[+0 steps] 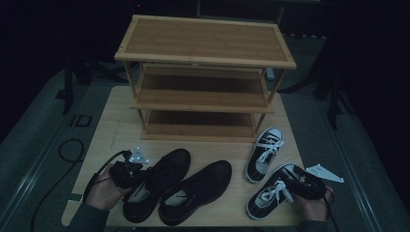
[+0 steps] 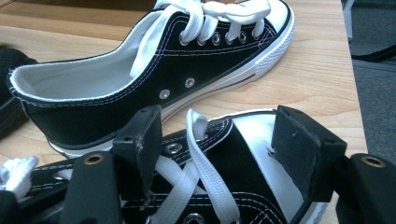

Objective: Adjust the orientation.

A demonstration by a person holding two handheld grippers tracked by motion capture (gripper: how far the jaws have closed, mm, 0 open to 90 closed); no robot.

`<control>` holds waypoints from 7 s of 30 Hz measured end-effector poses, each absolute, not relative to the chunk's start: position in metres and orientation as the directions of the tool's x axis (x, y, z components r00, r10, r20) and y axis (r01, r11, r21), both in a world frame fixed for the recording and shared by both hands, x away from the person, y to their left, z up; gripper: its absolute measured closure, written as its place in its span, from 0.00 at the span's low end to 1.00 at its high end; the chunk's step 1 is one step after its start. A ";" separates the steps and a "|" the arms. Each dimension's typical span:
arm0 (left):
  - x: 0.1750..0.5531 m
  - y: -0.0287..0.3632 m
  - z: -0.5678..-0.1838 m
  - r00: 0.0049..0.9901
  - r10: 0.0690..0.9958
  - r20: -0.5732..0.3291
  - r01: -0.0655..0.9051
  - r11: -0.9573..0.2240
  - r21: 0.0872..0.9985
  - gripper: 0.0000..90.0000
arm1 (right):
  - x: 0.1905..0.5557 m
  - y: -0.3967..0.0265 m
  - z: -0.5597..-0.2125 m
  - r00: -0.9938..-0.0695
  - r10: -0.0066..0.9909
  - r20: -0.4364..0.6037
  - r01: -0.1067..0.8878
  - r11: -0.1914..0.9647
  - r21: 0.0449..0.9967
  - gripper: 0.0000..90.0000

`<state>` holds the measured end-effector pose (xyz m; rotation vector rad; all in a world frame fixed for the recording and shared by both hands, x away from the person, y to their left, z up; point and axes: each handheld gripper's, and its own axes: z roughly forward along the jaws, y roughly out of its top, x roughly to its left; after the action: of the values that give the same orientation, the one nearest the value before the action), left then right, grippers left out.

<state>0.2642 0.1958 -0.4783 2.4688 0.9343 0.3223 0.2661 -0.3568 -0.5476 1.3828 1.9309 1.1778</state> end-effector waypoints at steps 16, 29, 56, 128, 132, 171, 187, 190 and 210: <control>0.309 0.206 -0.473 0.709 0.698 0.098 0.563 -0.644 0.518 0.97 | 0.266 -0.357 -0.548 -0.372 0.923 0.095 0.504 0.115 0.856 0.37; 0.343 0.226 -0.473 0.695 0.713 0.096 0.576 -0.631 0.520 0.97 | 0.267 -0.358 -0.548 -0.372 0.923 0.099 0.504 0.111 0.857 0.37; 0.325 0.233 -0.458 0.643 0.763 0.061 0.599 -0.551 0.581 0.64 | 0.267 -0.357 -0.548 -0.368 0.925 0.093 0.508 0.117 0.853 0.37; 0.286 0.126 -0.436 0.866 0.499 -0.017 0.413 -0.698 0.585 0.66 | 0.269 -0.357 -0.547 -0.378 0.921 0.098 0.522 0.125 0.844 0.35; 0.284 0.122 -0.436 0.878 0.478 -0.032 0.401 -0.698 0.593 0.66 | 0.269 -0.357 -0.547 -0.378 0.921 0.100 0.522 0.122 0.844 0.35; 0.271 0.085 -0.474 0.877 0.477 0.050 0.398 -0.783 0.479 0.97 | 0.269 -0.359 -0.547 -0.380 0.918 0.111 0.523 0.114 0.845 0.35; 0.278 0.112 -0.474 0.813 0.579 0.057 0.479 -0.722 0.500 0.97 | 0.269 -0.359 -0.547 -0.381 0.917 0.114 0.524 0.113 0.844 0.35; 0.279 0.120 -0.474 0.797 0.601 0.058 0.497 -0.707 0.503 0.97 | 0.269 -0.359 -0.547 -0.381 0.917 0.114 0.524 0.113 0.844 0.35; 0.274 0.170 -0.474 0.718 0.695 0.044 0.585 -0.636 0.504 0.97 | 0.269 -0.359 -0.547 -0.379 0.918 0.117 0.524 0.109 0.845 0.35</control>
<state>0.2737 0.1695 -0.4739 2.4616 0.9794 0.3235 0.2688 -0.3590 -0.5470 1.4009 1.9528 1.1914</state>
